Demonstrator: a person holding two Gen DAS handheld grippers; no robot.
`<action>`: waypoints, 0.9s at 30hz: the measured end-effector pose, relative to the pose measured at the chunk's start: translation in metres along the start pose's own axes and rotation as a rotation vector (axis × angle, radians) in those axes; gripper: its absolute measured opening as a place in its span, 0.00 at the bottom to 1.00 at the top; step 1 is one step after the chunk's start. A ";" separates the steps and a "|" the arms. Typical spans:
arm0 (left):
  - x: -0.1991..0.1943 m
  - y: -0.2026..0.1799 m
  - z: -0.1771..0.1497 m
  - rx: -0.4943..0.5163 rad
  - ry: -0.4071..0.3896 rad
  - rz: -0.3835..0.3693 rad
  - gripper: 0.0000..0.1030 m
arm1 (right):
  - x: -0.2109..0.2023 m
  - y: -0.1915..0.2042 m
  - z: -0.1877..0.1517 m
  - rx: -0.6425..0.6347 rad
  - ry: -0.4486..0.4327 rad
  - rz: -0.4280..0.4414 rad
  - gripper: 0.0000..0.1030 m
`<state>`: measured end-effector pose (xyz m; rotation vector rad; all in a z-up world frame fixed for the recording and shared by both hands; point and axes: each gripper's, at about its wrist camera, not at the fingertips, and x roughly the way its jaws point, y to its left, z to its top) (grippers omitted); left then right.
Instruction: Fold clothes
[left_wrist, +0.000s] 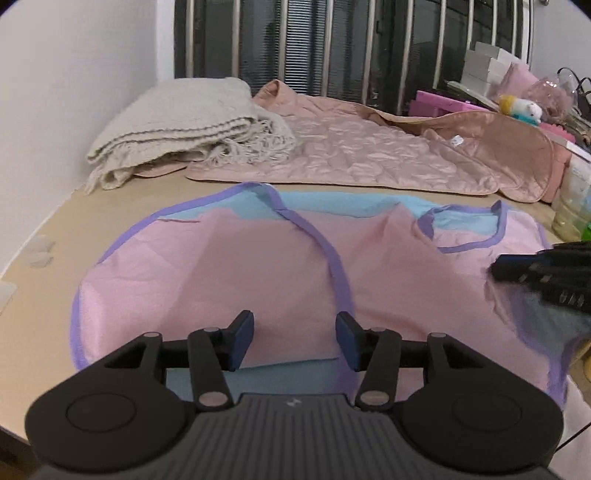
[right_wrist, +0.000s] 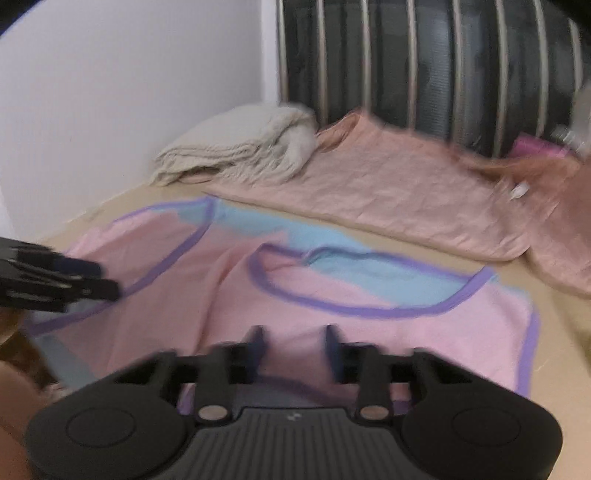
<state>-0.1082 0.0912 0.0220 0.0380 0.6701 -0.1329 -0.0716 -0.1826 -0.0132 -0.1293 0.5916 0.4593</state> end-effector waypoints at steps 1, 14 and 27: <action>-0.001 0.000 -0.001 0.006 -0.003 0.016 0.52 | -0.003 -0.003 0.000 0.023 -0.006 -0.021 0.00; -0.006 -0.005 0.000 0.003 -0.002 0.007 0.58 | -0.007 -0.026 0.038 0.132 -0.073 -0.019 0.46; -0.014 0.000 -0.011 -0.003 -0.012 0.019 0.64 | 0.039 -0.041 0.054 0.181 0.020 -0.035 0.15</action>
